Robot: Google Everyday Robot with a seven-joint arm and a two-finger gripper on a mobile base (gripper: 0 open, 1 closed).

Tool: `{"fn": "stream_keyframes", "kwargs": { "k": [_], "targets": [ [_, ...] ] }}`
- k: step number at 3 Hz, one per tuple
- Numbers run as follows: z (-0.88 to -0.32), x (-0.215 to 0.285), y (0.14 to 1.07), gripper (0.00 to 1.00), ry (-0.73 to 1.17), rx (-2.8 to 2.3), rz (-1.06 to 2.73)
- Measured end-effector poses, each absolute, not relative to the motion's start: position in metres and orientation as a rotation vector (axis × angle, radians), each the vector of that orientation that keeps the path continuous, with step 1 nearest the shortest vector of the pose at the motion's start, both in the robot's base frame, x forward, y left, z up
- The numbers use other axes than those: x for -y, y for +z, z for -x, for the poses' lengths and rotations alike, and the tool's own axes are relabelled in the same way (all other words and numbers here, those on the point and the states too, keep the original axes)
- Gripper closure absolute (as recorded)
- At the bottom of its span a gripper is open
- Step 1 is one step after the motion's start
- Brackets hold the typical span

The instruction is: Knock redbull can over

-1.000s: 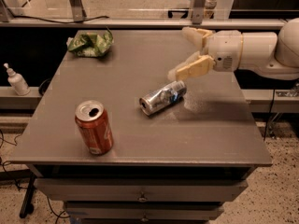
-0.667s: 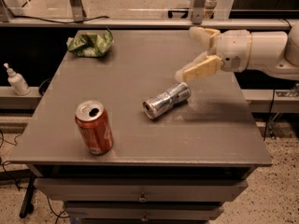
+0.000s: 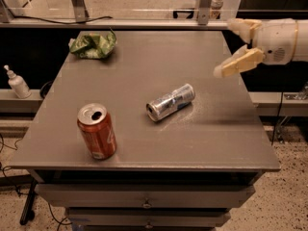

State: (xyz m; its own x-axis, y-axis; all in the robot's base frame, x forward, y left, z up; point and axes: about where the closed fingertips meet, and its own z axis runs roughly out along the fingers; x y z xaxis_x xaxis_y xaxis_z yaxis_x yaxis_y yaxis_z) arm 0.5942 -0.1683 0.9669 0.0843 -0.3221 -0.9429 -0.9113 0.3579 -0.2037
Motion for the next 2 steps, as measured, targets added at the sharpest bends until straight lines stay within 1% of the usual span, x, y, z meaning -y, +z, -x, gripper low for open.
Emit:
{"fn": "stream_keyframes", "kwargs": {
  "k": [1,2],
  "targets": [
    [-0.607,0.216,0.978,0.00,0.553,-1.506,1.189],
    [-0.608,0.221,0.990,0.00,0.528,-1.492,1.182]
  ]
}}
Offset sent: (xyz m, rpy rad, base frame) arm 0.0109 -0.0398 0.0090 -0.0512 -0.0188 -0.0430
